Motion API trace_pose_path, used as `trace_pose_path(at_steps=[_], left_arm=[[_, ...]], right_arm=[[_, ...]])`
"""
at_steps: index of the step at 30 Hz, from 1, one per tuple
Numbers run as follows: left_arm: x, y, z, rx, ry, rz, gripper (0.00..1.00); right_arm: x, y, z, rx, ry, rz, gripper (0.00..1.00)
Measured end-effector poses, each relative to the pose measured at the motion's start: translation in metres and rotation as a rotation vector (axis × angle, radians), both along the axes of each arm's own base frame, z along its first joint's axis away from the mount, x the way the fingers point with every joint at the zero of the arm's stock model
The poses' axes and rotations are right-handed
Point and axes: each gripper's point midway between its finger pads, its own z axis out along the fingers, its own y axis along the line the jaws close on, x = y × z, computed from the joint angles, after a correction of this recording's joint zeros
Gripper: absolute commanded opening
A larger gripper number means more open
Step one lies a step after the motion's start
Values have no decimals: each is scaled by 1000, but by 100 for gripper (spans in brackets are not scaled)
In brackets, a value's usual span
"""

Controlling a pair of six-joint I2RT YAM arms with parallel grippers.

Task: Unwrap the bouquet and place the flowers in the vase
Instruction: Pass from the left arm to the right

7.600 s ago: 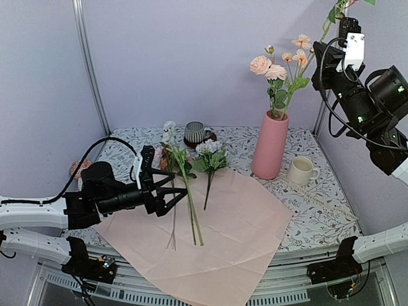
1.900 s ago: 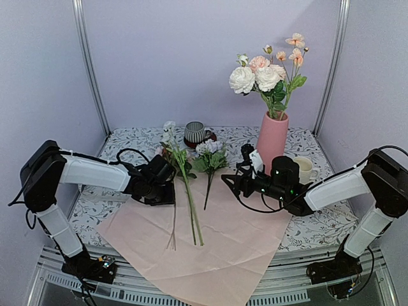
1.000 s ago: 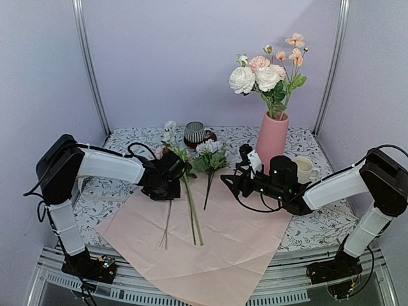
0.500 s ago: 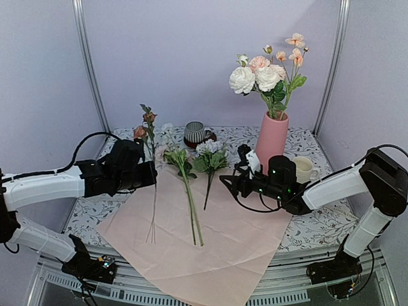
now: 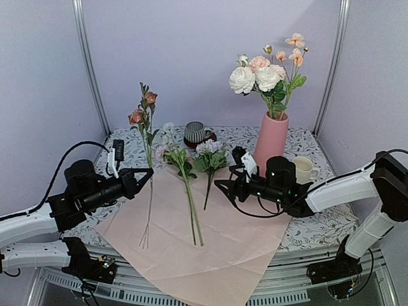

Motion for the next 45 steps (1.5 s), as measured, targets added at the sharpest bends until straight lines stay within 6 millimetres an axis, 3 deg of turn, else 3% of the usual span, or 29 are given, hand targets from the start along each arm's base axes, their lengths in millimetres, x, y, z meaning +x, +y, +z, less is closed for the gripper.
trace_pose_path(at_steps=[6,10,13,18,23,30,39,45], left_arm=[[-27,-1,34,-90,-187,-120,0],[-41,-5,43,-124,-265,-191,0],[-47,-11,45,-138,-296,-243,0],[-52,-23,43,-153,-322,-311,0],[-50,-34,36,-149,-315,-350,0],[-53,-44,39,-158,-311,-411,0],[-60,-47,48,-173,-365,-452,0],[-62,-54,41,-163,-349,-484,0]], right_arm=[[-10,12,59,103,-32,49,81],[-19,21,99,206,-23,111,81],[-33,29,114,254,3,167,81],[-65,51,125,285,44,290,79],[-87,82,142,307,47,415,67],[-89,106,144,318,88,487,63],[-101,123,138,296,133,603,41],[-108,130,138,289,147,662,36]])
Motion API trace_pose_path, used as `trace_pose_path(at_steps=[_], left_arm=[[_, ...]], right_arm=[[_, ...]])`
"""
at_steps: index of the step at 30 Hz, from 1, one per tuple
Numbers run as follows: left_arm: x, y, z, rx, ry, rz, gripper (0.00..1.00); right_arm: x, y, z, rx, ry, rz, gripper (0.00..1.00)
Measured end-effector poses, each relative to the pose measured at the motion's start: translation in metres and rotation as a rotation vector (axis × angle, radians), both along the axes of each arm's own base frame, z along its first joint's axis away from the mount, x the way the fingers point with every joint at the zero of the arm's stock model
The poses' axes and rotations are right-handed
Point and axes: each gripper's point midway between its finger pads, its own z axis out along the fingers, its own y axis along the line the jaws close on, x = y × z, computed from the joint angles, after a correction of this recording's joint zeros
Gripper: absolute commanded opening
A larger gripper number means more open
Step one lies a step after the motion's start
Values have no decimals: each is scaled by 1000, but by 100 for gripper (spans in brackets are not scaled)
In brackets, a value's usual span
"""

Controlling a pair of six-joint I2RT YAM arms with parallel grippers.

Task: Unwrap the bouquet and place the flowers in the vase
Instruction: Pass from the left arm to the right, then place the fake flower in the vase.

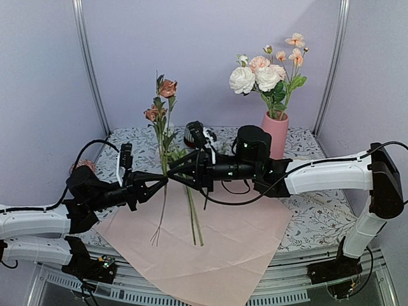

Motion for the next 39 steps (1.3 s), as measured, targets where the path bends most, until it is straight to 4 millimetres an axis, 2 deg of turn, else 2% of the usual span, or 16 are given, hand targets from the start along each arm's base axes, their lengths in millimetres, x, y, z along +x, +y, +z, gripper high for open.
trace_pose_path(at_steps=[4,10,14,16,19,20,21,24,25,26,33,36,39], left_arm=[[-1,-5,-7,18,13,-20,0],[-3,-12,-8,25,16,-47,0],[-5,-15,-7,27,12,-57,0],[-6,-17,-6,29,9,-63,1],[-7,-19,-7,32,7,-76,6],[-7,-20,-7,34,4,-77,11],[-8,-20,-8,35,4,-78,23],[-8,-21,-9,41,-4,-82,77],[-9,-22,-9,40,0,-86,89],[-9,-22,-9,40,1,-87,96],[-4,-22,-12,55,24,-62,98],[-2,-19,-10,51,24,-37,98],[0,-14,-6,46,18,-6,98]], right_arm=[[-1,6,-2,-16,11,29,29],[-2,9,-2,-25,19,45,25],[-4,9,-4,-30,30,55,12],[-4,9,-5,-34,36,58,9],[-4,9,-7,-42,45,58,3],[-4,9,-7,-43,45,57,3],[-4,9,-8,-46,47,56,3],[-1,9,-9,-49,48,39,2],[1,9,-10,-51,49,26,2],[3,8,-12,-54,50,12,2],[25,-15,-31,-139,56,-187,2],[40,-37,-31,-177,40,-327,2],[56,-65,-21,-208,17,-482,2]])
